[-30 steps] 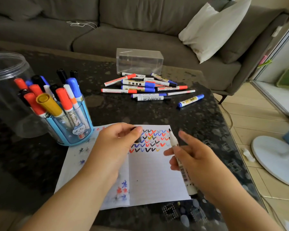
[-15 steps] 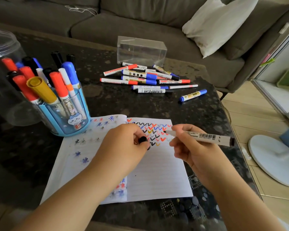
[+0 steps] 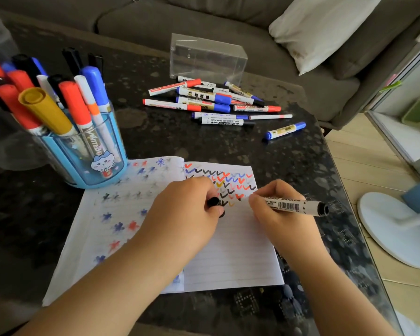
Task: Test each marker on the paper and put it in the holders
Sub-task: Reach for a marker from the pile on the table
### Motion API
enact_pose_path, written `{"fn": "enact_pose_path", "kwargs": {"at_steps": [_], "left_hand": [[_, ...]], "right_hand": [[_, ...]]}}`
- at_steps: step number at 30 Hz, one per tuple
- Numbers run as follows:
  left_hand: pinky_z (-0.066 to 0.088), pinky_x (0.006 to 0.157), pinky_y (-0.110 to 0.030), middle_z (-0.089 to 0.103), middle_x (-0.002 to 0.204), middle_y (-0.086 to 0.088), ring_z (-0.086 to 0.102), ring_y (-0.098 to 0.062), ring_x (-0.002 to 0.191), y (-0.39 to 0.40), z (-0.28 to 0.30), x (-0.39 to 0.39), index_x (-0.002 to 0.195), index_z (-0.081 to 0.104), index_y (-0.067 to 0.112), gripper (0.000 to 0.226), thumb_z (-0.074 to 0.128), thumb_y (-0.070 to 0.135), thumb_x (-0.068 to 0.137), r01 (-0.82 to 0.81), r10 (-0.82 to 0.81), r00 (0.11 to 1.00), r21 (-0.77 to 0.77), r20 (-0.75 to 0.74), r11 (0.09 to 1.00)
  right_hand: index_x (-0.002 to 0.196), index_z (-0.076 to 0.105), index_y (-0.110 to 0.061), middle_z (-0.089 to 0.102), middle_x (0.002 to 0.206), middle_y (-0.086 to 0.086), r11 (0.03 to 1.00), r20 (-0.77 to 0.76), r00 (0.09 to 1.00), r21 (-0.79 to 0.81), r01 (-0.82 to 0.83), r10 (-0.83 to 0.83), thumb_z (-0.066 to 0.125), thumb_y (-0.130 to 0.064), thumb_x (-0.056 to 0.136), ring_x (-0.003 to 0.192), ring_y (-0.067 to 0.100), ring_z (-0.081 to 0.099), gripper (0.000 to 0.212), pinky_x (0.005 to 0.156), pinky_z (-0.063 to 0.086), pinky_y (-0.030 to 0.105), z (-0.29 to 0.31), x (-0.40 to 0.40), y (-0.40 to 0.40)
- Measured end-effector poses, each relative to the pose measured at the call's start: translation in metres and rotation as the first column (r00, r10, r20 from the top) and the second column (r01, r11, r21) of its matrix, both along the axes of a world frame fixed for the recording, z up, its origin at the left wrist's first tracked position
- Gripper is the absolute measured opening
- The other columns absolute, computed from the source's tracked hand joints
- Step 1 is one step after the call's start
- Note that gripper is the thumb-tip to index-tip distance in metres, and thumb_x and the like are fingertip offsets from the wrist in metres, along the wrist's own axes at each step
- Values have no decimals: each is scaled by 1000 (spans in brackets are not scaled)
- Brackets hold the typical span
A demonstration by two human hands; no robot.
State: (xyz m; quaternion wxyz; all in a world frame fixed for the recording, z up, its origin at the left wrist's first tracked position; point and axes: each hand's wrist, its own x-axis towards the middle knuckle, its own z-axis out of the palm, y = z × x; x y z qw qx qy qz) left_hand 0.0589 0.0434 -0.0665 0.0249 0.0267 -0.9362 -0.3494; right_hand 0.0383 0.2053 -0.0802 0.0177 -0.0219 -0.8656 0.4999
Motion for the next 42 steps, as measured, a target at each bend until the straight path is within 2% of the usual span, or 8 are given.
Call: {"fn": "enact_pose_path", "kwargs": {"at_steps": [11, 16, 23, 27, 29, 33, 37, 42], "left_hand": [[54, 74, -32, 64, 87, 7, 60, -11, 82, 4, -3, 0, 100, 57, 24, 14, 56, 34, 90, 28, -28, 1000, -79, 8, 996], [54, 75, -32, 64, 89, 7, 60, -11, 83, 7, -3, -1, 102, 56, 25, 15, 56, 34, 90, 20, -19, 1000, -111, 12, 994], [53, 76, -26, 64, 95, 11, 60, -9, 87, 7, -4, 0, 105, 57, 27, 17, 57, 34, 90, 7, -7, 1000, -76, 1, 997], [46, 67, -21, 60, 78, 13, 58, -7, 76, 4, 1, -2, 86, 60, 26, 3, 61, 28, 87, -38, 37, 999, 117, 6, 992], [48, 72, -23, 66, 72, 9, 63, -8, 74, 2, 3, -6, 77, 61, 24, 10, 62, 23, 87, -124, 94, 991, 366, 98, 922], [54, 85, -33, 74, 77, -4, 70, -14, 73, 2, 12, -9, 82, 67, 12, 15, 56, 5, 90, -287, 50, 951, 817, 304, 501], [52, 73, -28, 73, 77, -10, 69, -14, 66, 3, 16, -8, 88, 66, 4, 13, 53, 3, 90, -319, -17, 940, 892, 342, 322], [51, 71, -31, 72, 71, -10, 67, -14, 59, 5, 19, -6, 85, 65, 3, 14, 52, 1, 88, -330, -51, 935, 914, 351, 235]], "right_hand": [[68, 56, -13, 54, 54, -2, 997, 13, 998, 41, -65, 64, 66, -19, 84, 45, 5, 39, 20, 40, 28, 16, -5, -2, -1], [65, 52, -8, 46, 45, -12, 994, 29, 997, 76, -75, 73, 65, -15, 83, 40, 3, 38, 23, 37, 24, 11, -3, -2, 3], [68, 54, -7, 47, 50, -4, 999, -1, 1000, 54, 0, 0, 64, -16, 84, 41, 3, 36, 21, 37, 25, 12, -4, 1, 1], [75, 59, -11, 56, 55, -3, 995, 3, 1000, -93, 30, -30, 66, -24, 85, 44, 2, 43, 17, 40, 34, 15, 7, 3, 2], [79, 62, -14, 59, 58, -4, 969, 26, 1000, -249, 2, 5, 67, -26, 82, 50, 3, 50, 14, 48, 43, 17, 18, 5, 3], [75, 65, -11, 60, 61, 3, 861, -15, 996, -502, -84, 88, 63, -18, 83, 58, 11, 53, 11, 58, 46, 22, 36, 10, 4], [65, 62, -15, 56, 55, 4, 852, -33, 997, -517, -80, 74, 53, -11, 90, 57, 17, 46, 27, 55, 40, 23, 43, 15, 6], [64, 54, -13, 55, 53, 5, 843, -22, 996, -531, -89, 91, 51, -8, 90, 51, 11, 47, 27, 49, 41, 17, 46, 17, 8]]}}
